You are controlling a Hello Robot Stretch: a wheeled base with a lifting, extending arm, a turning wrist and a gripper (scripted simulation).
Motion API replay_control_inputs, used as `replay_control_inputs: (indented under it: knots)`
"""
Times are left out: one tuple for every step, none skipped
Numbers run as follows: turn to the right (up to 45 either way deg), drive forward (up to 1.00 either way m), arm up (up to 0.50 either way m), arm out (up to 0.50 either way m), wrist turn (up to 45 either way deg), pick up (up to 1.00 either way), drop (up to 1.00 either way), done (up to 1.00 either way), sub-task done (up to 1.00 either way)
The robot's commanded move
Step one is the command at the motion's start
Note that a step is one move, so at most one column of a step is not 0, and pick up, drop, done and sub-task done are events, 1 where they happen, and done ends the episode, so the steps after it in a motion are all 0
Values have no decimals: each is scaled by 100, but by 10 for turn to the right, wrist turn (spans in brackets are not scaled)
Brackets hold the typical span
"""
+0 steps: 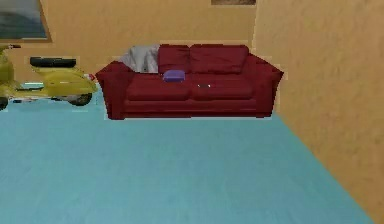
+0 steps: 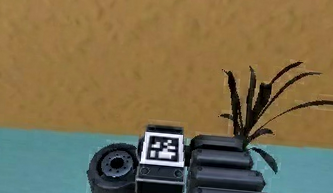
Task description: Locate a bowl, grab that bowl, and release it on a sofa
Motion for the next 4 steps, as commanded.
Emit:
replay_control_inputs:
  knots:
    - [0,100,0,0,0,0,0,0,0]
    - [0,100,0,0,0,0,0,0,0]
    - [90,0,0,0,0,0,0,0,0]
    - [0,15,0,0,0,0,0,0,0]
